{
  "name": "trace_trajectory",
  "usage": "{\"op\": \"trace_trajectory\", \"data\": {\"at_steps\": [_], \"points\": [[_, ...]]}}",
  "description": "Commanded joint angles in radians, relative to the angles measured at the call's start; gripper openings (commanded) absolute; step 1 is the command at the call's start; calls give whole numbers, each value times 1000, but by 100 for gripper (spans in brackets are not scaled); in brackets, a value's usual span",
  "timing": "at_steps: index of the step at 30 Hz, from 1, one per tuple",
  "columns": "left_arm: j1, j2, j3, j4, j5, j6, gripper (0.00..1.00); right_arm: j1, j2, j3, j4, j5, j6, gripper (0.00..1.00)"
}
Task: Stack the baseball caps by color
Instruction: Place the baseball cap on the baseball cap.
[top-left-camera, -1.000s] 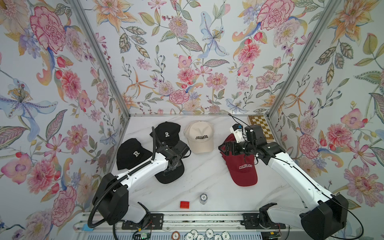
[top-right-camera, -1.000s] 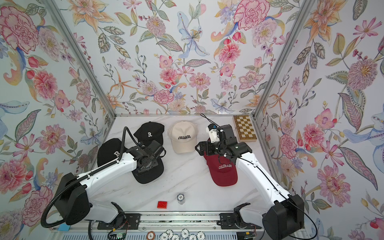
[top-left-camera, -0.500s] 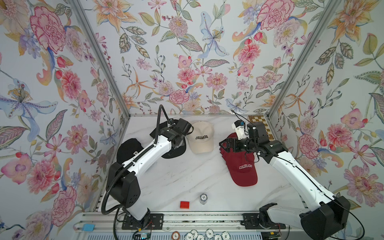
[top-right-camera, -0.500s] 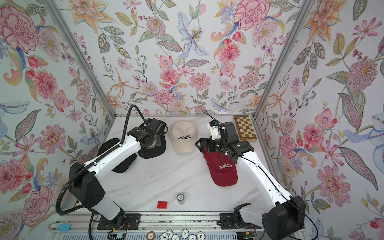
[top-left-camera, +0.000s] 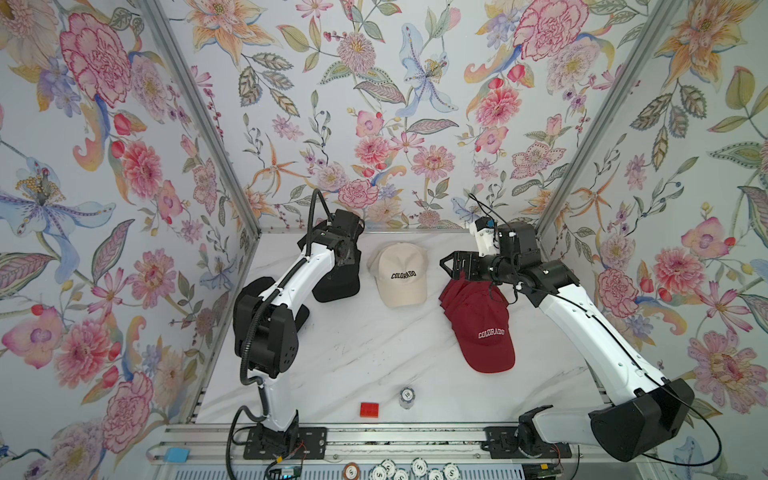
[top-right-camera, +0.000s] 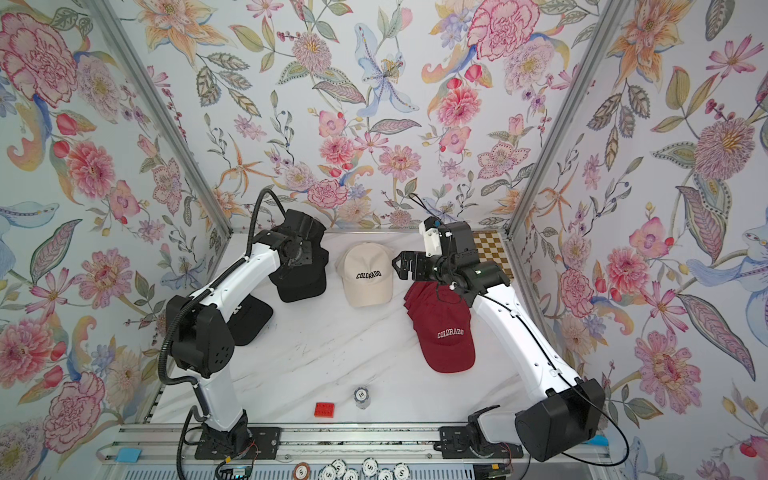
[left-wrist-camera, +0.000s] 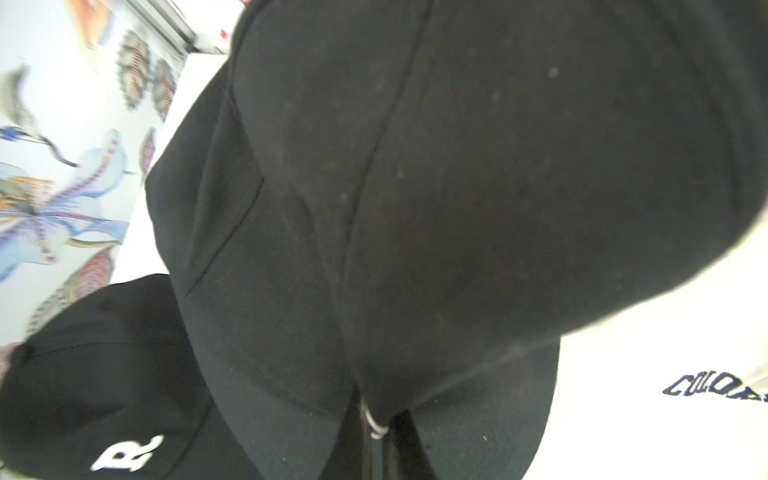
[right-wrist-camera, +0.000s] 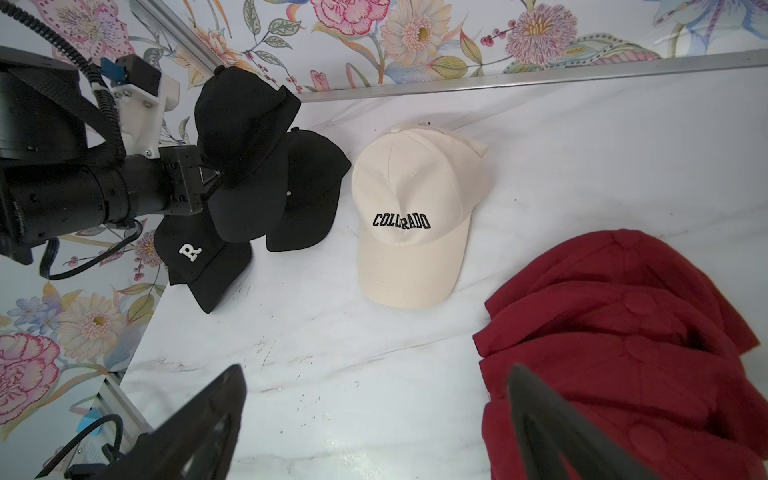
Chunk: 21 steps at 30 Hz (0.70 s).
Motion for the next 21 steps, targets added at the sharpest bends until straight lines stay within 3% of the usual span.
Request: {"op": "trace_trajectory", "data": {"at_steps": [1, 21], "points": [[26, 6, -45, 66, 65, 3, 0, 16, 8, 22, -24, 46, 24, 99], [52, 94, -141, 165, 90, -80, 0, 42, 53, 94, -62, 105, 25, 99]]}}
